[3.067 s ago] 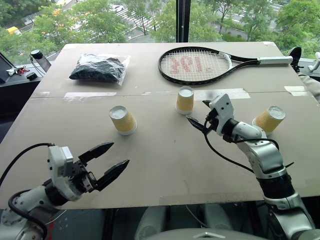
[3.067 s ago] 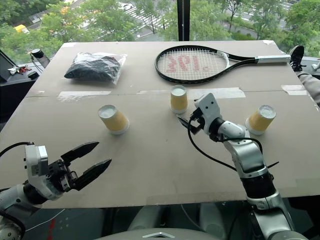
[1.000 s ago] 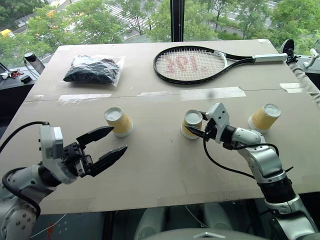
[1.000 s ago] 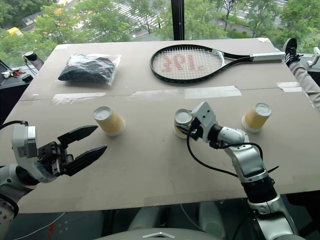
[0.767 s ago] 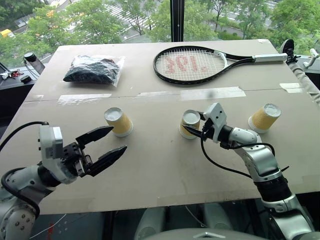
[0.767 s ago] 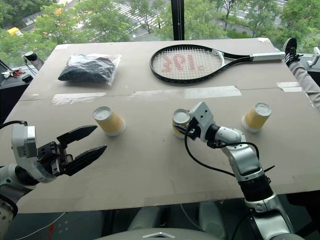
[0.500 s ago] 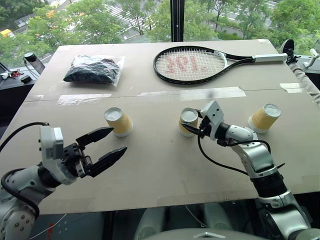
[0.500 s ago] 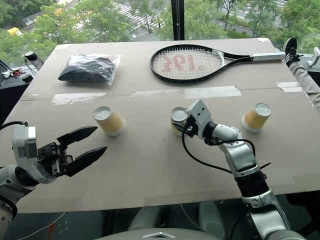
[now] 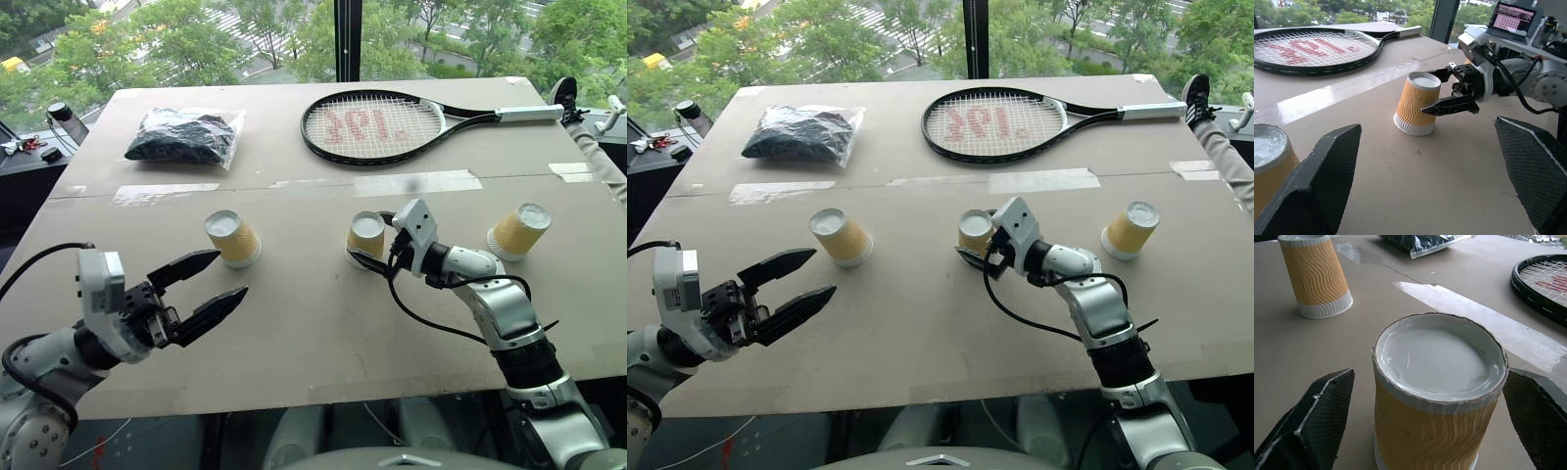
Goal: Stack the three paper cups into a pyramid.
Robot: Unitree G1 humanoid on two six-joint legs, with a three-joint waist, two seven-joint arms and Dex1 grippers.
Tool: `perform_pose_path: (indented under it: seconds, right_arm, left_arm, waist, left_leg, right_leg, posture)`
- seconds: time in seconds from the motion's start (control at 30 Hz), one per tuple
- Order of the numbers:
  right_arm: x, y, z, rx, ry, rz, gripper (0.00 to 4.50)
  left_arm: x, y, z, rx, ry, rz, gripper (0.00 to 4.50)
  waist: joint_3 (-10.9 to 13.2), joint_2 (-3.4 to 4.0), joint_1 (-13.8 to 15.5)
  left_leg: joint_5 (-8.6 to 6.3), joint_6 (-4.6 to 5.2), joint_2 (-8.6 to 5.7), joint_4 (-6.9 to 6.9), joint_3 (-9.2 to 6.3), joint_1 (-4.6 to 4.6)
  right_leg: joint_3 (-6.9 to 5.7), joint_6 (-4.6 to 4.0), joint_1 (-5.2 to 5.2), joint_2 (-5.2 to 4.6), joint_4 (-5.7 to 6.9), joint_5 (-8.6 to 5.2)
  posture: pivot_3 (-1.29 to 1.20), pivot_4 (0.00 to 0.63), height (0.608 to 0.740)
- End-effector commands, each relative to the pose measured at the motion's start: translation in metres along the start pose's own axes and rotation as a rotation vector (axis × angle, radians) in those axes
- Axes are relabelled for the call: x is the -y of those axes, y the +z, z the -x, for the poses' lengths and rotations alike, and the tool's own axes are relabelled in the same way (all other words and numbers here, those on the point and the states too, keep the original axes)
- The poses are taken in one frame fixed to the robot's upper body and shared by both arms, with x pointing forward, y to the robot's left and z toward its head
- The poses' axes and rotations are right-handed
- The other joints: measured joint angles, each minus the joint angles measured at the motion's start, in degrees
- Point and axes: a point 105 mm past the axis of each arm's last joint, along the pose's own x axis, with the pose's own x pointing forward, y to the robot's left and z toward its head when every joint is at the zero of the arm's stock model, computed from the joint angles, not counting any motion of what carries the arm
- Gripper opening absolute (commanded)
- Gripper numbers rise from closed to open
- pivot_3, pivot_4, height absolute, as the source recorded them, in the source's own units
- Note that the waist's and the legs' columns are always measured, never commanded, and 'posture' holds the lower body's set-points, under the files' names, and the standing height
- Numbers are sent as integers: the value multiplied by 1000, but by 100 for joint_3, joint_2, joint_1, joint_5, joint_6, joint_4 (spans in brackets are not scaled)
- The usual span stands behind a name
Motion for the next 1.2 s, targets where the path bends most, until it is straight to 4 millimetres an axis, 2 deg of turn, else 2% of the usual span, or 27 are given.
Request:
perform_pose_path:
  seconds: [0.03, 0.17, 0.3, 0.5, 0.63, 0.97, 1.0, 1.07, 1.1, 1.13, 1.2]
  right_arm:
    - [0, 34, 17, 130, 25, 71, 4429]
    - [-10, 46, 42, 187, 120, 75, 4429]
    - [-22, 56, 73, 228, 191, 226, 4429]
    - [-31, 62, 91, 224, 244, 228, 4429]
    - [-30, 56, 102, 193, 189, 219, 4429]
    - [-34, 55, 113, 160, 130, 228, 4429]
    - [-34, 55, 113, 159, 126, 227, 4500]
    - [-35, 54, 116, 151, 115, 229, 4500]
    - [-35, 54, 117, 147, 110, 229, 4500]
    - [-35, 54, 118, 144, 106, 228, 4500]
    - [-36, 53, 119, 138, 96, 226, 4500]
  left_arm:
    - [-24, -2, 13, -10, 174, -74, 4500]
    - [-39, -9, 22, -22, 264, -57, 4500]
    - [-71, -15, 23, -70, 378, -69, 4500]
    - [-96, -23, 6, -140, 376, -88, 4500]
    - [-96, -26, -23, -133, 263, -99, 4500]
    - [-105, -36, -52, -162, 163, -116, 4500]
    - [-106, -37, -53, -163, 157, -118, 3947]
    - [-107, -39, -55, -164, 143, -122, 3308]
    - [-107, -40, -56, -167, 135, -126, 2731]
    - [-107, -41, -57, -170, 128, -130, 2380]
    - [-107, -40, -58, -169, 116, -133, 2189]
  waist:
    - [0, -1, 8]
    - [-2, -4, 31]
    - [1, 0, 115]
    - [-4, -10, 131]
    - [-3, -12, 155]
    - [-3, -13, 138]
    - [-3, -14, 138]
    - [-3, -14, 137]
    - [-3, -14, 138]
    - [-3, -14, 137]
    - [-3, -14, 138]
  left_leg:
    - [-1, 1, 0, 0, 0, 0]
    - [-6, 9, 0, 0, -2, 0]
    - [-7, 11, 0, 0, -3, -1]
    - [-7, 12, -3, 2, -12, 0]
    - [-7, 10, -3, 2, -16, -3]
    - [-5, 8, -4, 4, -17, -6]
    - [-4, 6, -4, 5, -17, -6]
    - [0, -1, -6, 8, -16, -8]
    - [-1, 0, -6, 8, -16, -8]
    - [-1, 0, -6, 8, -16, -8]
    - [-1, 0, -5, 8, -17, -8]
  right_leg:
    - [0, 0, 0, 0, 0, 0]
    - [-1, 0, 1, 1, 0, 0]
    - [-1, 0, 4, -2, -3, 0]
    - [-21, 1, 9, -1, 0, 0]
    - [-22, 1, 9, -2, -1, 0]
    - [-21, 2, 9, -3, 1, 1]
    - [-20, 2, 10, -4, 0, 1]
    - [-20, 2, 11, -4, 0, 1]
    - [-20, 2, 11, -4, 0, 1]
    - [-21, 2, 11, -5, 0, 1]
    - [-21, 2, 11, -4, 1, 1]
  posture:
    - [0, 150, 740]
    - [0, 150, 740]
    - [0, 150, 740]
    - [0, 150, 740]
    - [0, 150, 740]
    - [0, 150, 740]
    - [0, 150, 740]
    - [0, 150, 740]
    - [0, 150, 740]
    - [0, 150, 740]
    - [0, 150, 740]
